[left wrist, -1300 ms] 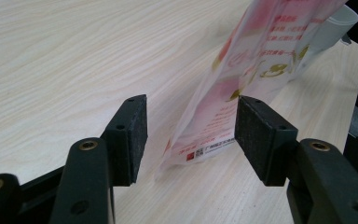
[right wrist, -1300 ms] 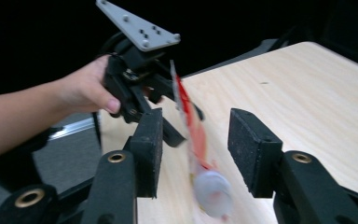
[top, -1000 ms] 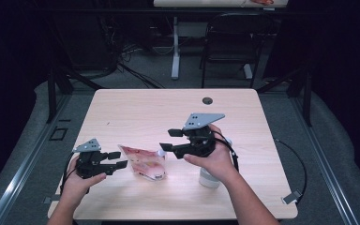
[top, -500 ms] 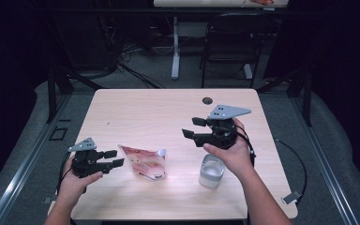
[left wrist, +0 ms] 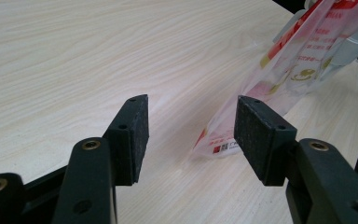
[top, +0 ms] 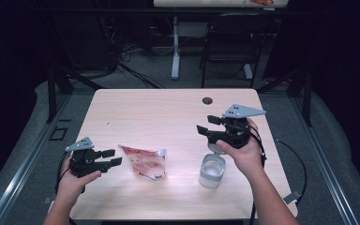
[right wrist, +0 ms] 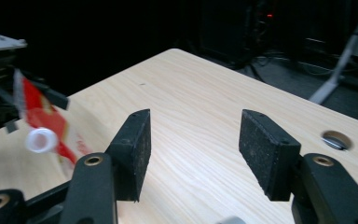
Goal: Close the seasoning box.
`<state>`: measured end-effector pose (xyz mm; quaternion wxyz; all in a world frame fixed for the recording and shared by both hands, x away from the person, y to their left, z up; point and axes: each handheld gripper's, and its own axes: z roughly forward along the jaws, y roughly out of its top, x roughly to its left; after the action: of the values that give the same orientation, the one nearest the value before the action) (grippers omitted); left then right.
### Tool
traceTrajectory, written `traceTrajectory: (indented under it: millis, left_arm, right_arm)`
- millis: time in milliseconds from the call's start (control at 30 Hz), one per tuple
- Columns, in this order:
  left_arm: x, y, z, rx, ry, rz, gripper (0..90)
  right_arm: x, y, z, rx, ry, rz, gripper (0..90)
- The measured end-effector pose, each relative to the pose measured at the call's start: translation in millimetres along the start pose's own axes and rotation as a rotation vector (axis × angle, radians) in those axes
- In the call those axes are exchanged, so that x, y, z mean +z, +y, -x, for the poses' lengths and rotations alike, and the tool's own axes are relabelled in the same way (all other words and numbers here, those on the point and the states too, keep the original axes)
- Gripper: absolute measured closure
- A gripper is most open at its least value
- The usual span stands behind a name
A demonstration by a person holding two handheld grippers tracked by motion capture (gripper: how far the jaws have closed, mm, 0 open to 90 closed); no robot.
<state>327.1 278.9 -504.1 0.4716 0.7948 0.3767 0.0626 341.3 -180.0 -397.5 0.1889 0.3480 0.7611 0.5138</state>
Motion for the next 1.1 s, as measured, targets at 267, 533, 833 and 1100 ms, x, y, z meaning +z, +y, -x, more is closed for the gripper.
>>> traceTrajectory:
  millis: [267, 533, 833, 1100]
  left_arm:
    - [-1.3, 0.6, -0.8, -0.002, 0.003, -0.002, 45.4]
    - [-1.8, -0.2, -1.5, -0.008, 0.008, 0.006, 45.4]
    - [-2.0, -0.8, -3.6, -0.013, 0.01, -0.001, 45.4]
    - [-2.1, -1.7, -3.5, -0.02, 0.014, 0.001, 45.4]
  right_arm:
    - [-17.7, -15.7, 23.6, 0.088, -0.105, 0.038, 51.9]
    - [-25.3, -33.8, 44.4, 0.128, -0.179, 0.029, 65.9]
    - [-19.9, -53.9, 57.9, 0.18, -0.21, 0.004, 84.5]
    - [-16.8, -66.9, 57.5, 0.211, -0.167, -0.006, 90.0]
